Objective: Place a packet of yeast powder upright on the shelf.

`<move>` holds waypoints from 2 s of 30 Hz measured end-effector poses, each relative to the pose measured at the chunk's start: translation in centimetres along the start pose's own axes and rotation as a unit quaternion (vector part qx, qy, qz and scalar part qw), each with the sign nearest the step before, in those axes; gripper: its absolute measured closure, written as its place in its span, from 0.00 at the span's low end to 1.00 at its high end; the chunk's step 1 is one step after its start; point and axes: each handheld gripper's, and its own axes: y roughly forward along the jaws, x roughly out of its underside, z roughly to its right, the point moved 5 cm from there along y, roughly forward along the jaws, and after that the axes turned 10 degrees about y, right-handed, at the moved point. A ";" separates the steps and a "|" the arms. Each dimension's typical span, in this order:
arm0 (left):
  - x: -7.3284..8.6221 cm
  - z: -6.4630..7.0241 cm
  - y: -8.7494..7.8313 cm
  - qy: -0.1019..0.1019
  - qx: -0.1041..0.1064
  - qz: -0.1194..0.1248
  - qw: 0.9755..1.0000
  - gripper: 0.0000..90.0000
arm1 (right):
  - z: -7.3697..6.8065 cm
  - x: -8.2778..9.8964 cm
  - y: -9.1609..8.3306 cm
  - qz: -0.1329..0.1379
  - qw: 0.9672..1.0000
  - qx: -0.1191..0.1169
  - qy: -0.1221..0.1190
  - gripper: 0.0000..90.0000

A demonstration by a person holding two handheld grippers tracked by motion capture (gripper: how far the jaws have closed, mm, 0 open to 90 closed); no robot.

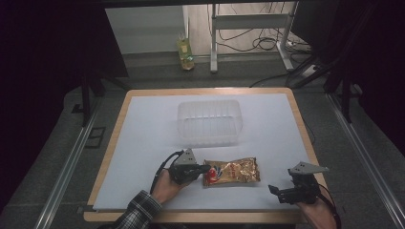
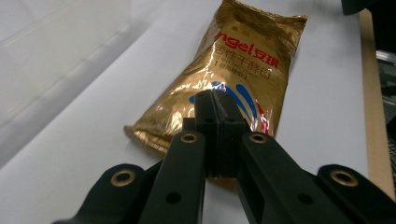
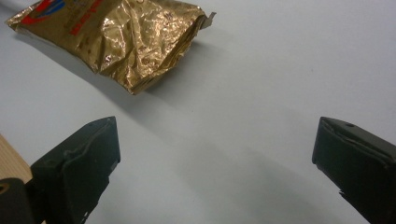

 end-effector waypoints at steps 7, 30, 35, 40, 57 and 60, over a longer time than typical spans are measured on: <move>-0.4 0.5 1.8 0.016 0.009 -0.010 1.000 1.00 | -0.1 0.0 0.1 -0.003 1.000 0.000 -0.007 0.01; 0.7 0.8 0.9 0.022 -0.005 -0.048 0.999 1.00 | -0.1 -0.2 -0.4 -0.001 1.000 0.008 0.002 0.01; 2.2 0.7 0.9 0.012 -0.010 -0.077 0.997 1.00 | -0.2 -0.2 -0.2 -0.006 1.000 0.002 0.003 0.01; 2.0 0.7 0.9 0.022 -0.009 -0.085 0.996 1.00 | -0.2 -0.2 -0.2 -0.010 1.000 -0.006 0.010 0.02; 2.2 0.8 1.0 0.022 -0.012 -0.069 0.997 1.00 | -2.2 -1.5 1.3 -0.029 0.997 -0.071 0.013 0.02; 2.3 0.8 0.9 0.027 -0.015 -0.071 0.997 1.00 | -2.7 -1.9 1.7 -0.033 0.996 -0.082 0.016 0.02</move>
